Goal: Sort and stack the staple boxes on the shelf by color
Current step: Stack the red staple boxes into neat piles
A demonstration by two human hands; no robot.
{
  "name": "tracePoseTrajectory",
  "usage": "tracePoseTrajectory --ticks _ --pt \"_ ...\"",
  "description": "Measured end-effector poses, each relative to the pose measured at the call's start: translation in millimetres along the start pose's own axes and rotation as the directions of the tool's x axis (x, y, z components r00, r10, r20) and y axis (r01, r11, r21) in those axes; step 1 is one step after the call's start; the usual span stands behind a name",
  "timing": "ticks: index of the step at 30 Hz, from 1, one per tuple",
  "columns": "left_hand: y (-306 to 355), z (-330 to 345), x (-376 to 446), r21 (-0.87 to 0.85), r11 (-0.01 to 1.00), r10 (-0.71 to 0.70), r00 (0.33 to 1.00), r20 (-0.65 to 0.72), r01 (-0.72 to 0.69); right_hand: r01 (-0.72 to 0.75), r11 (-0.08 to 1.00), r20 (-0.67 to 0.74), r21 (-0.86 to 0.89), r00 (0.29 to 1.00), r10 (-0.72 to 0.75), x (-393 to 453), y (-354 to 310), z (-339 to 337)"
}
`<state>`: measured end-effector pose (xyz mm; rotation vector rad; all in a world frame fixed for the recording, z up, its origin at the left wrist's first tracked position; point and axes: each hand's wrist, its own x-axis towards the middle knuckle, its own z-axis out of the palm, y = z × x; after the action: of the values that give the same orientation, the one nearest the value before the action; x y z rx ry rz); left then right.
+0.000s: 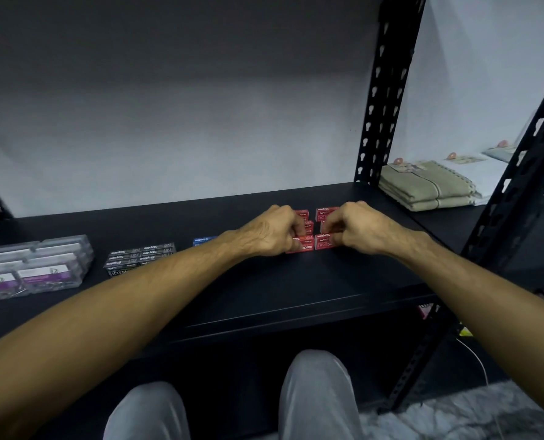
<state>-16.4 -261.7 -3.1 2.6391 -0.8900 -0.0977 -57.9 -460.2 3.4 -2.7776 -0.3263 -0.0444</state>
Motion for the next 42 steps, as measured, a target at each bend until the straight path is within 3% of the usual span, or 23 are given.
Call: tracePoseTrajectory --ticks 26,33,42 --pt "-0.4 -0.7 -1.9 0.001 1.000 0.012 1.000 -0.012 -0.012 0.008 1.000 -0.024 -0.022 1.000 -0.008 0.2 -4.4 1.7" --pt "-9.7 -26.9 2.4 -0.087 0.995 -0.052 0.982 -0.184 0.037 -0.014 1.000 -0.132 0.017 0.991 0.016 1.3 8.5 -16.5" --pt "-18.1 -18.8 12.7 -0.147 0.989 -0.040 0.998 -0.053 0.032 -0.151 0.984 -0.155 0.093 0.974 0.164 14.5 26.1 -12.4"
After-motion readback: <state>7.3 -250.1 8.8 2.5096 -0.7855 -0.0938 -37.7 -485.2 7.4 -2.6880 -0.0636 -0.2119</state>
